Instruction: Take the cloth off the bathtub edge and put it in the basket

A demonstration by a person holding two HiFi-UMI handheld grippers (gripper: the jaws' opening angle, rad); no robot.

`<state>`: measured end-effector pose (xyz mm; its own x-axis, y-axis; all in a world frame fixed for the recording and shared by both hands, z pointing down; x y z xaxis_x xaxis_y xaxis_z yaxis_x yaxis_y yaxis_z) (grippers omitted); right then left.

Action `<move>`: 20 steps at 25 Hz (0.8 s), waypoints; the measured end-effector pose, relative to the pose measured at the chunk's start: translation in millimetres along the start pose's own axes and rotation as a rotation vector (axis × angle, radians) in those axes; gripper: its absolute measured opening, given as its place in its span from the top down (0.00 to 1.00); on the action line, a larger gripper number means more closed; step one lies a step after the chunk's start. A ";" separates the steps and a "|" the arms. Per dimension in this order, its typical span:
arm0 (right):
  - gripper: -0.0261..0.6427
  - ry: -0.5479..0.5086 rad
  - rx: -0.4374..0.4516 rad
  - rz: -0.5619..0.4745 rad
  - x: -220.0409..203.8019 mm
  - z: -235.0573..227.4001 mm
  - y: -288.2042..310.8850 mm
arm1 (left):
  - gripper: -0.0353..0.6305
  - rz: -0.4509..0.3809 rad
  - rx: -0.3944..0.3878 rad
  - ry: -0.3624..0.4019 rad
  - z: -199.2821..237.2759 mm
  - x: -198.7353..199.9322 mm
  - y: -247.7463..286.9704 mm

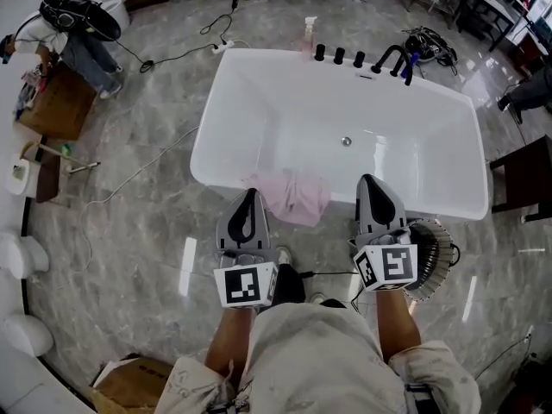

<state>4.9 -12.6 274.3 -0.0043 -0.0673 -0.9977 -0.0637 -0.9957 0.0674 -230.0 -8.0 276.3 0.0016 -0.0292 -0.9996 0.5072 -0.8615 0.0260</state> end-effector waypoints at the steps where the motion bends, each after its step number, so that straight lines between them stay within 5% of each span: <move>1: 0.98 -0.004 0.002 0.006 -3.6 5.5 8.4 | 0.94 -0.002 -0.008 -0.009 8.1 -3.8 4.6; 11: 0.98 -0.032 0.023 0.137 -77.7 46.4 71.9 | 0.94 0.081 -0.002 -0.042 64.9 -74.8 45.4; 16: 0.98 -0.048 0.052 0.245 -133.3 64.6 91.8 | 0.94 0.079 -0.076 -0.159 71.6 -123.6 59.2; 20: 0.98 -0.065 0.070 0.328 -169.0 73.7 101.3 | 0.94 0.122 -0.079 -0.167 72.8 -159.5 61.3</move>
<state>-74.4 -97.4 449.7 -0.0991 -0.3772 -0.9208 -0.1170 -0.9145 0.3872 -261.8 -93.1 438.3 -0.0723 -0.2203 -0.9727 0.5780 -0.8041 0.1391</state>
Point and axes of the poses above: the fingertips, and each gripper's own axes: y forward along the fingers, z to its left, x out of its top, the point moved 6 cm from there along -y, backward along the fingers, and after that the axes turned 11 degrees about -x, right-handed, at the moved point
